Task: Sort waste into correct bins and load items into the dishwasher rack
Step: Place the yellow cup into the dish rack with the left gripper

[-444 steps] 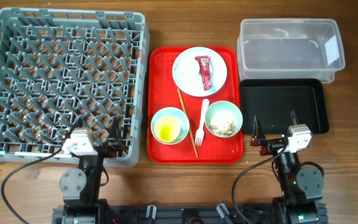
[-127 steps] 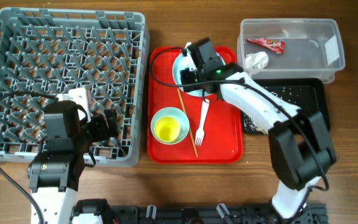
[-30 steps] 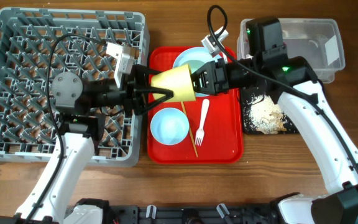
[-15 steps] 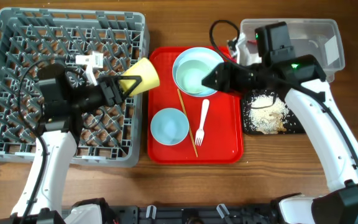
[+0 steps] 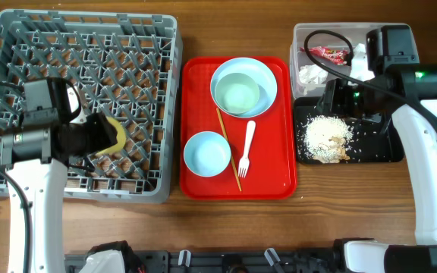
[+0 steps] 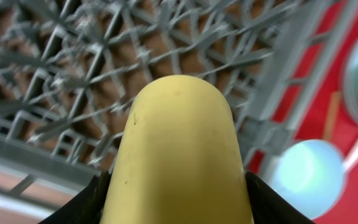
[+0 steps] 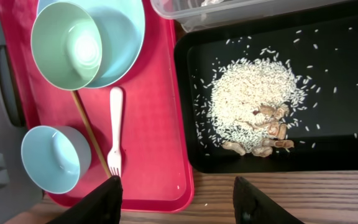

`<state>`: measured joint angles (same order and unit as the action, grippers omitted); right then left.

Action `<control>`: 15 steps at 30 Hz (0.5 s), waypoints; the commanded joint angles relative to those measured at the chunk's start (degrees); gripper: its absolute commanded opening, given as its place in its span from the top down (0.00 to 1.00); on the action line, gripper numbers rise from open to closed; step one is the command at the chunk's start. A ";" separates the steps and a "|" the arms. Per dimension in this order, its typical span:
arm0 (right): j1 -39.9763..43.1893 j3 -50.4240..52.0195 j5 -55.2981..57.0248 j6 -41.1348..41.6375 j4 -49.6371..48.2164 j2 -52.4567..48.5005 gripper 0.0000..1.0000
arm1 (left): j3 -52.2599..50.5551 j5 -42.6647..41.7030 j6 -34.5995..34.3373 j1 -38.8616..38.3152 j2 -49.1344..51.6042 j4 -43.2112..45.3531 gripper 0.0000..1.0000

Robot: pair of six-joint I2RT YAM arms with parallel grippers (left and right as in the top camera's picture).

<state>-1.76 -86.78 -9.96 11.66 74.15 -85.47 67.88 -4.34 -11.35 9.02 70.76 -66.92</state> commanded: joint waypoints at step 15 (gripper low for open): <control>0.24 -0.96 1.36 -1.57 0.22 0.70 0.41 | 0.39 3.76 0.48 0.24 20.87 2.03 0.94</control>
<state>-1.69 -86.78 -9.76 10.76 74.22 -85.47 71.57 -0.45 -11.40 8.95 85.97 -67.11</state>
